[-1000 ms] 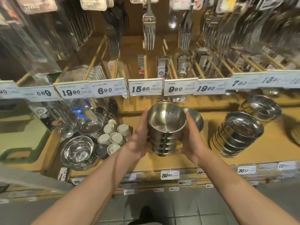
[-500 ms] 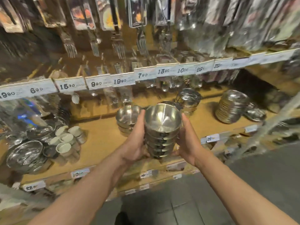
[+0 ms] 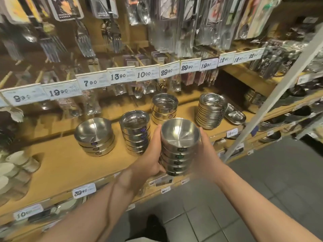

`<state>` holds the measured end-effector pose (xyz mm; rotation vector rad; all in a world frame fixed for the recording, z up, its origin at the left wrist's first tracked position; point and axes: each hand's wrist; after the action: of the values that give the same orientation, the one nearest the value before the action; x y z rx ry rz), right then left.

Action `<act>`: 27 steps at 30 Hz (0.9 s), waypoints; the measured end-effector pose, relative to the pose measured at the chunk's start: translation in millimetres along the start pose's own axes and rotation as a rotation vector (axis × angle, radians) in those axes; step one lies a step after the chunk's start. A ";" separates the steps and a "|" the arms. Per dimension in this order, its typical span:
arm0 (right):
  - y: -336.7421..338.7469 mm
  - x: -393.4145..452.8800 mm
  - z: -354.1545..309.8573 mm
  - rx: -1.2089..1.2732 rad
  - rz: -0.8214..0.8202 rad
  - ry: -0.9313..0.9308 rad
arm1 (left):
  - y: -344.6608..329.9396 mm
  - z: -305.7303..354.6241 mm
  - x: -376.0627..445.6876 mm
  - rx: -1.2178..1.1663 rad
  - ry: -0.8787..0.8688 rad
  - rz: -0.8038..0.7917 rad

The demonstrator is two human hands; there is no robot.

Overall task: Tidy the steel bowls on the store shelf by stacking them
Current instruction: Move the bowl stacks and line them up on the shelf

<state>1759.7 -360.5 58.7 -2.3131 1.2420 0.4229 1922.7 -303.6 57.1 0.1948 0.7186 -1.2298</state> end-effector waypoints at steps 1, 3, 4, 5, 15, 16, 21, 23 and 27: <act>6.8 8.9 -4.8 -0.006 0.000 0.002 | -3.7 3.1 12.9 -0.009 0.006 0.005; 20.7 32.0 -15.9 -0.017 0.003 0.002 | -11.5 11.8 41.7 -0.020 -0.005 -0.002; 27.8 45.1 -21.0 -0.021 0.005 -0.001 | -15.5 17.4 54.1 -0.022 -0.004 0.012; 34.8 59.8 -26.2 -0.025 0.006 -0.002 | -20.1 24.3 65.4 -0.029 -0.008 0.027; 94.8 186.8 -57.6 -0.101 -0.027 0.017 | -41.5 47.5 188.8 -0.122 -0.014 0.113; 99.9 194.9 -58.2 -0.100 -0.043 0.012 | -43.8 45.2 197.4 -0.145 -0.003 0.109; 120.5 223.4 -59.9 -0.092 -0.128 -0.096 | -53.7 36.7 217.9 -0.325 0.020 0.175; 126.3 231.6 -65.3 -0.102 -0.150 -0.129 | -61.0 36.0 223.8 -0.347 0.016 0.219; 138.0 241.6 -71.0 -0.134 -0.249 -0.144 | -72.1 33.7 227.2 -0.285 0.005 0.297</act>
<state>1777.7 -631.8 -33.5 -2.4610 0.8685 0.5873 1904.5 -525.2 -35.4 0.0654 0.8280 -0.8351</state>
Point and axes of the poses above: each hand's wrist, its own x-axis towards the middle knuckle, its own y-axis out of the back of the hand, z = x × y, and after that the axes turned 1 degree about y, right-handed
